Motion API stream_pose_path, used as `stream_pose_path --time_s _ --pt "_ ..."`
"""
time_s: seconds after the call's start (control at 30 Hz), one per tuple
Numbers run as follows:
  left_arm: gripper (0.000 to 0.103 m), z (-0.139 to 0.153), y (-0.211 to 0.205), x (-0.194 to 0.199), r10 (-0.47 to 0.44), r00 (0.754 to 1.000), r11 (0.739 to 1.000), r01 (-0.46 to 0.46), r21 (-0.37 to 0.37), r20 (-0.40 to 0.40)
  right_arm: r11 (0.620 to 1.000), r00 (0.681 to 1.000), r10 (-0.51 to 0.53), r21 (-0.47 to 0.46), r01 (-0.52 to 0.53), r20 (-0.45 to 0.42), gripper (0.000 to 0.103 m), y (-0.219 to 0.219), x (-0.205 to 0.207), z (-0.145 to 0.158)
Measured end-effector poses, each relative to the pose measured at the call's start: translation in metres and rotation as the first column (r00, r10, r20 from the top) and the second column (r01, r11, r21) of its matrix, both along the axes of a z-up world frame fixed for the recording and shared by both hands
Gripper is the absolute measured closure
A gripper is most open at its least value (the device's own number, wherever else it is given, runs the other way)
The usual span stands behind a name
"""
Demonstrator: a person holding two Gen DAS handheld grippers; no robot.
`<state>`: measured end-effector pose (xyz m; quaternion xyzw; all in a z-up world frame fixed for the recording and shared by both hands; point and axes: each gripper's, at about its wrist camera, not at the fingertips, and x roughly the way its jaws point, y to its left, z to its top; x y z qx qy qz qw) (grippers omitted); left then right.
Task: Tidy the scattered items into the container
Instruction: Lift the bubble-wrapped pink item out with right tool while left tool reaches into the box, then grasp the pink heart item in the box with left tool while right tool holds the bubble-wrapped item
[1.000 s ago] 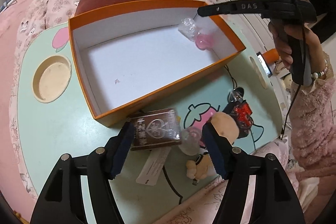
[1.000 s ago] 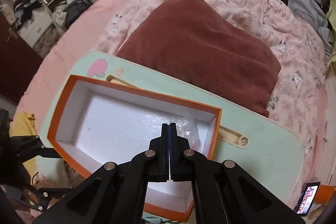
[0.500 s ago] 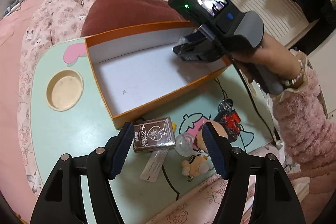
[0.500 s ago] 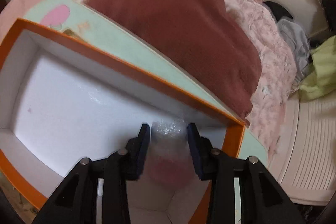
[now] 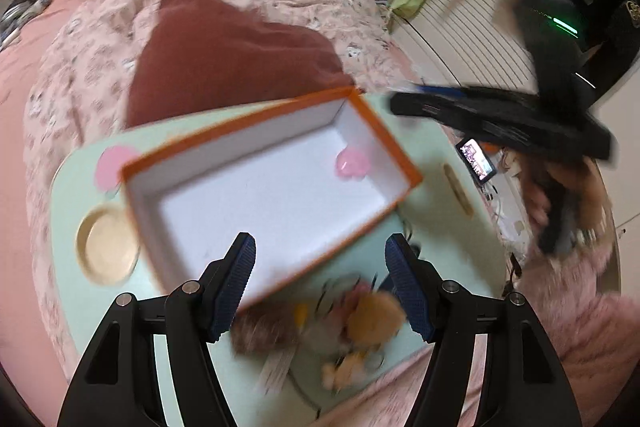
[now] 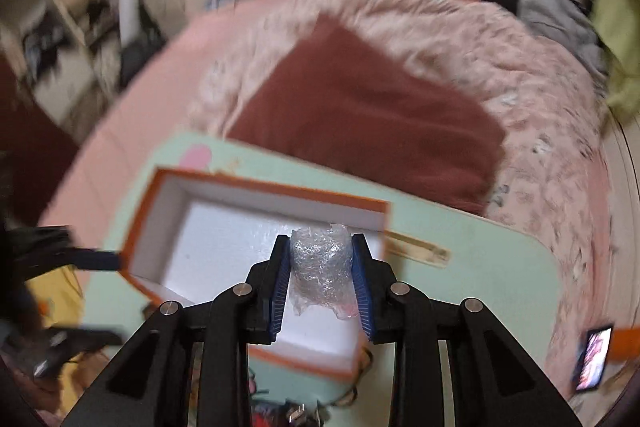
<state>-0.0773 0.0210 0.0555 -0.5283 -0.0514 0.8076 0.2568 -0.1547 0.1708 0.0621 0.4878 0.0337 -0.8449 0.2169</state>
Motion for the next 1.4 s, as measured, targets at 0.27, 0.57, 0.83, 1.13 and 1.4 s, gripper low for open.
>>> stream_pose_path --time_s 0.27,0.57,0.83,1.13,1.4 --pt "0.035 -0.046 0.087 -0.087 -0.181 0.980 0.974 0.191 -0.126 0.084 0.976 0.988 -0.154 -0.158 0.150 -0.017 0.074 0.085 0.050 0.012" --pt "0.035 -0.075 0.121 -0.090 -0.365 0.930 0.909 0.367 -0.197 0.051 0.959 0.982 -0.187 -0.210 0.189 0.027 0.074 0.117 0.057 -0.002" --pt "0.035 -0.086 0.125 -0.097 -0.399 0.910 0.901 0.412 -0.136 0.114 0.954 0.982 -0.185 -0.232 0.190 0.042 0.074 0.121 0.049 -0.008" --pt "0.068 -0.085 0.134 -0.086 -0.423 0.902 0.892 0.432 -0.136 0.090 0.950 0.983 -0.174 -0.253 0.184 0.061 0.074 0.117 0.046 -0.015" --pt "0.080 -0.074 0.127 -0.081 -0.401 0.916 0.901 0.400 -0.169 0.031 0.949 0.982 -0.184 -0.249 0.191 0.053 0.074 0.118 0.047 -0.013"
